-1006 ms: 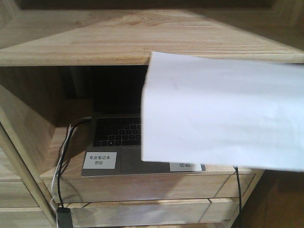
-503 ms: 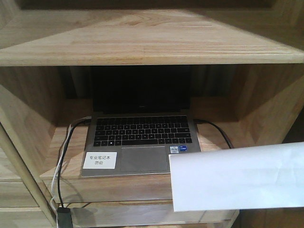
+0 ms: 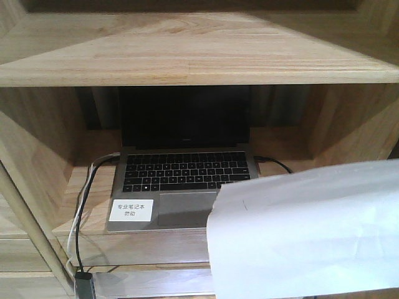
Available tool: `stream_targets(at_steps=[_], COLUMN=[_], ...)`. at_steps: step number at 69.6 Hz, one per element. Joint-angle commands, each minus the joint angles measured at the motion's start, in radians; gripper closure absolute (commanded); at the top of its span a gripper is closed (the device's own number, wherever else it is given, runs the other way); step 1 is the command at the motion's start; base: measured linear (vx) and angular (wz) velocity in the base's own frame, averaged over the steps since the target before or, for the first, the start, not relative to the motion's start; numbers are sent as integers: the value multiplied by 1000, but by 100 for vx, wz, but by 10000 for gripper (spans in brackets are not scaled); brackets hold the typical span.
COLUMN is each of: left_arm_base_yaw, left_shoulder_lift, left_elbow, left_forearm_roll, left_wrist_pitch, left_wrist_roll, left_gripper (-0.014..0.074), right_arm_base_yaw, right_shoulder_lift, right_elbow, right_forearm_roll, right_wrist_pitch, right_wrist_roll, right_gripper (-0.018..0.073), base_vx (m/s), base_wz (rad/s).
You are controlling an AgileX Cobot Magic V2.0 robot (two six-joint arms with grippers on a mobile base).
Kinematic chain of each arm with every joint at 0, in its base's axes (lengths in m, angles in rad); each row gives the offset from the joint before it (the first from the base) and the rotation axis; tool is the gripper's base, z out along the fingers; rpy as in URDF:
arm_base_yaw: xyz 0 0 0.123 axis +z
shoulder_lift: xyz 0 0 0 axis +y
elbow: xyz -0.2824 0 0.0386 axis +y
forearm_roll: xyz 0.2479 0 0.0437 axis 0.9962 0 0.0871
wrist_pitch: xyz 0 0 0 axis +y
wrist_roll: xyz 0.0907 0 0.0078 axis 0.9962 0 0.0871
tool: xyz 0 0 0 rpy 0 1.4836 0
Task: Grab stapler and paper to desk for stapling
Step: 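Pull the white paper off the shelf with the right gripper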
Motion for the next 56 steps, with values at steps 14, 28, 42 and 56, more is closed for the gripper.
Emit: stream_targets(at_steps=[14, 28, 42, 56], left_arm_base_yaw=[-4, -4, -4, -4], left_shoulder_lift=[18, 18, 18, 18], left_elbow=[-30, -30, -30, -30], left_forearm_roll=[-23, -23, -23, -23], left_wrist_pitch=[-118, -118, -118, -118], left_wrist_roll=[-1, -1, -1, -1], left_gripper=[603, 603, 603, 603], right_arm_base_yaw=[-5, -5, -5, -5], right_shoulder_lift=[10, 10, 10, 10], right_elbow=[-30, -30, -30, -30], right_forearm_roll=[11, 10, 10, 10], right_wrist_pitch=[-61, -59, -59, -59], right_wrist_roll=[-5, -5, -5, -5], right_gripper=[561, 561, 561, 561], base_vx=[0, 0, -2, -8], base_wz=[0, 0, -3, -3])
